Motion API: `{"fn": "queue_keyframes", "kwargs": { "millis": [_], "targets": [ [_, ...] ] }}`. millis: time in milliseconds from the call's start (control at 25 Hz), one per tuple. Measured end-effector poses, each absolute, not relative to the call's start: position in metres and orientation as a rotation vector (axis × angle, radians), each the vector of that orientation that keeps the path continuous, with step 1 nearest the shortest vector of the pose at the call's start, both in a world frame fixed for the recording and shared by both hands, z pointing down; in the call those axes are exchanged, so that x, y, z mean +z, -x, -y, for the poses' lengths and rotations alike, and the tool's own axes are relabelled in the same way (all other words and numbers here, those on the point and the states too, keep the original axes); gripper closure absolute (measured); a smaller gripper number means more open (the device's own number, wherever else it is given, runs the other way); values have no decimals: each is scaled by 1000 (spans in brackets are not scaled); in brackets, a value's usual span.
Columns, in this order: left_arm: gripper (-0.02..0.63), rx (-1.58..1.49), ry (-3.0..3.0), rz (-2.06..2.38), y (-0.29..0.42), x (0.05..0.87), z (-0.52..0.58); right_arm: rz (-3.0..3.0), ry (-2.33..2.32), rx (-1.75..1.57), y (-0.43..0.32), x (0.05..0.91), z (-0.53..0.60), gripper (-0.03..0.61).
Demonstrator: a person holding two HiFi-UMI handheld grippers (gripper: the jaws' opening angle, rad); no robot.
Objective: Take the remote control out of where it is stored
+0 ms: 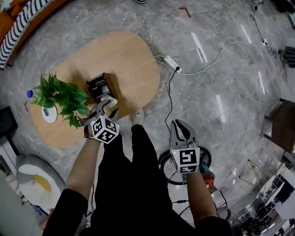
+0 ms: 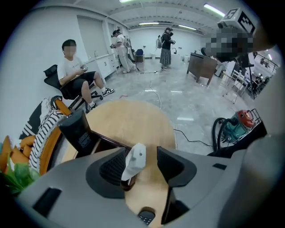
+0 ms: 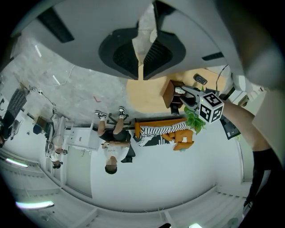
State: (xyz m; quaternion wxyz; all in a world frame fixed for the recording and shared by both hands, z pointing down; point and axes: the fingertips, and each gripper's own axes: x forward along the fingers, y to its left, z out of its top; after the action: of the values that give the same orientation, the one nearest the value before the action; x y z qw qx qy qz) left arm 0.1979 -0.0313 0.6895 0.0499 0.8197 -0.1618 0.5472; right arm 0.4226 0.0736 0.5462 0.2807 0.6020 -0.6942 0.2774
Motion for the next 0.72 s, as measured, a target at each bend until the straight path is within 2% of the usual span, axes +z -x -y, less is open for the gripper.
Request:
{"fn": "queue_keyframes", "kwargs": {
  "millis": [320,640,720],
  "targets": [
    [411,1926,-2444,332,-192,722,33,1831,-1635,837,-431,565,-92,541],
    [413,2170,-2366,359,-186,738,44,1808,-1646,839,-437,573,-102,541],
    [432,2200,-2333,388,-182,738,46,1805,-1653,844,-437,574,-103,541]
  ]
}}
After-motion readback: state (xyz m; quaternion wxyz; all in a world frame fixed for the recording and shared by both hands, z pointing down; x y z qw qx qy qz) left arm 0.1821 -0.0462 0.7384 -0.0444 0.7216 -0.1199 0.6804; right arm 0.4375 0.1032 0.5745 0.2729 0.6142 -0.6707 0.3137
